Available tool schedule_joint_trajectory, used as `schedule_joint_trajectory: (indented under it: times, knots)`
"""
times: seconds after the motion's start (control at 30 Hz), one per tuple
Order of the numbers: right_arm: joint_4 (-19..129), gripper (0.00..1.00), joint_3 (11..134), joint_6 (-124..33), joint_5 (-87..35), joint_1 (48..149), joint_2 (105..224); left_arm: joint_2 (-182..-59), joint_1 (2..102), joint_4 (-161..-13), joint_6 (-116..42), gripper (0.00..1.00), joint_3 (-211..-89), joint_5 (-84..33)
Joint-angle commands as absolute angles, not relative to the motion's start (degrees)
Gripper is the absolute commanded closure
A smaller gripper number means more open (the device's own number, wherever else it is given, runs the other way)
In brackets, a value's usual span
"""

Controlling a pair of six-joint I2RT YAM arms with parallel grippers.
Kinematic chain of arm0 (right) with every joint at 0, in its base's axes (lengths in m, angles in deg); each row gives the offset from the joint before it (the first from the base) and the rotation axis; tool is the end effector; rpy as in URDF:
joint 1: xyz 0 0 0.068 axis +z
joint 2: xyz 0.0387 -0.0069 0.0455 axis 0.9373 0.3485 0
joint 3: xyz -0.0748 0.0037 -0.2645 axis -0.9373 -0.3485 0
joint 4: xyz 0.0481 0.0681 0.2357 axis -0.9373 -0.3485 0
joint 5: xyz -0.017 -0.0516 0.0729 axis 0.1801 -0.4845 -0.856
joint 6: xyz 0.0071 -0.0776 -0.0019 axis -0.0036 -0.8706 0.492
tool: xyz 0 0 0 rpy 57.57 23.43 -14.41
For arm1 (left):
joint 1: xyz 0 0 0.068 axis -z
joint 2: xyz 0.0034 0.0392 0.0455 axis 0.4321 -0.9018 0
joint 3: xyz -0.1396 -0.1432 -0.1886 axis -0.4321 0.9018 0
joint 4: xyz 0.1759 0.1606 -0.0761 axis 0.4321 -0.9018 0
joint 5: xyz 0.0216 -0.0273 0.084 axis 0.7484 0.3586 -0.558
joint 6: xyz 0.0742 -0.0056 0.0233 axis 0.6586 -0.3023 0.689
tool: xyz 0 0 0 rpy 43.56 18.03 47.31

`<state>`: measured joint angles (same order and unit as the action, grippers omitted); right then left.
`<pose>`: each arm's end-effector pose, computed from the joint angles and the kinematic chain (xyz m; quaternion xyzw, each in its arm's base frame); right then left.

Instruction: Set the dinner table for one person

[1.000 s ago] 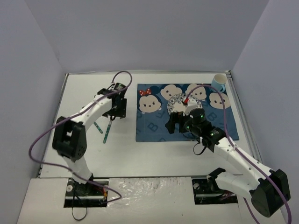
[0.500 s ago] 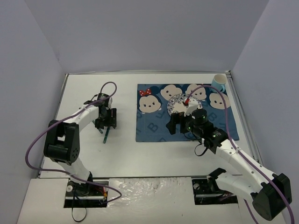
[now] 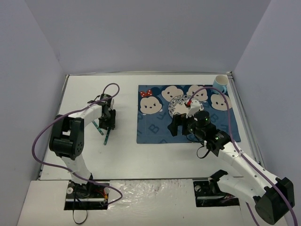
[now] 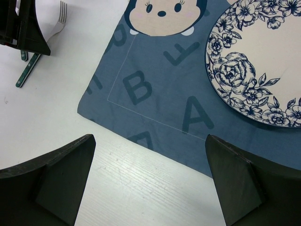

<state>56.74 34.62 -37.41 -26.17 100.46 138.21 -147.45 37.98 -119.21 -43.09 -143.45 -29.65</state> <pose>0.2016 0.1316 0.2828 -0.1535 0.7814 0.2874 0.5323 0.3443 -0.0806 0.1523 -0.0410 0.9786 -0.0867 0.1818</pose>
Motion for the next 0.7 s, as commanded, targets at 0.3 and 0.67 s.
schedule_joint_trajectory:
  times: [0.3, 0.67]
  knots:
    - [58.2, 0.00, 36.9, -38.1, -23.1, 100.9, 132.6, -144.1, 45.6, -122.1, -48.7, 1.00, -146.1, -29.2]
    - [52.5, 0.00, 40.7, -38.4, -18.0, 100.8, 129.3, -151.8, 56.8, -129.3, -62.2, 1.00, -173.8, -34.7]
